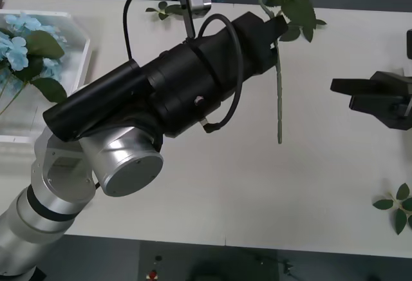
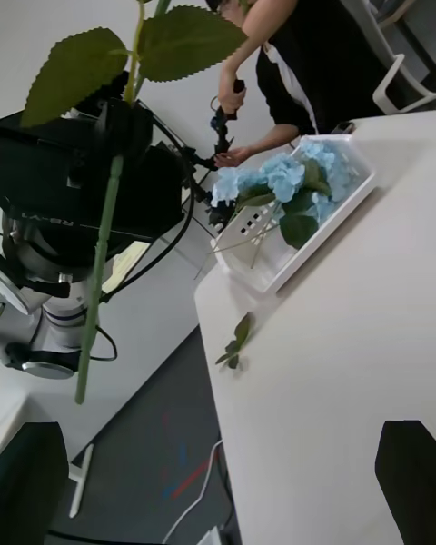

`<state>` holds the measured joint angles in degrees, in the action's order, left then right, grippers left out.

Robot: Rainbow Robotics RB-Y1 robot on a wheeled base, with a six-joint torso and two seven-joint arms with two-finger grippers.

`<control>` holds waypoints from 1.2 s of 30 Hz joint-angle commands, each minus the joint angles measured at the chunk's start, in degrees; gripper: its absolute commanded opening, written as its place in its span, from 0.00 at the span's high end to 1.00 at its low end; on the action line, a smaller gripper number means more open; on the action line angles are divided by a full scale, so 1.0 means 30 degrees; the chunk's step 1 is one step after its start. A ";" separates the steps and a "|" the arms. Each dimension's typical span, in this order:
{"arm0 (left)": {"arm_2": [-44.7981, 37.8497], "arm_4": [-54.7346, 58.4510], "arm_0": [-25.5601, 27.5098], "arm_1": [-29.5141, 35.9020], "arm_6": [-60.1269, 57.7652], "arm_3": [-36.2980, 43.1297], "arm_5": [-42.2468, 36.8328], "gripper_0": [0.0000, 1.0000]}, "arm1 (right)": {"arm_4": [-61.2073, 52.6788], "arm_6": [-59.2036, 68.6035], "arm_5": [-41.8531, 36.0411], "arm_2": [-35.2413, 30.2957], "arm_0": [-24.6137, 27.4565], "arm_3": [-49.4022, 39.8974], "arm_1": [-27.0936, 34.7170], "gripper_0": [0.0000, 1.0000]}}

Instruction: Put the red flowers into the right box and the blue flowers into the left box

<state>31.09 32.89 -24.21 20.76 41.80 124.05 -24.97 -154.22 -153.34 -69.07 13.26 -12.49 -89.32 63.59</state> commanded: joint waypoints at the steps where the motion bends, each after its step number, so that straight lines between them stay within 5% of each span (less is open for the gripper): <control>1: -0.0316 0.0433 -0.0601 -0.0329 0.1799 0.0485 -0.2076 1.00 | -0.0126 -0.0554 -0.0092 0.0004 -0.0465 -0.0577 -0.0277 0.00; 14: -0.4476 0.3714 -0.0923 -0.2526 0.7629 0.0310 -0.8785 1.00 | -0.0009 -0.0554 -0.0062 0.0473 -0.0494 -0.0987 -0.1010 0.00; 28: -0.6937 1.5843 -0.1978 -0.3493 1.9553 -0.5550 -0.8873 1.00 | 0.0811 -0.0554 0.0143 0.0824 -0.0787 -0.1251 -0.2504 0.00; 36: -0.6292 1.7484 -0.2535 -0.3523 2.2629 -0.6663 -0.8052 1.00 | 0.0840 -0.0554 0.0524 0.1498 -0.1344 -0.1222 -0.2826 0.00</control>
<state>10.55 83.94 -29.73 10.47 106.05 103.42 -50.81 -151.66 -153.34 -67.68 18.45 -15.10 -91.53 55.61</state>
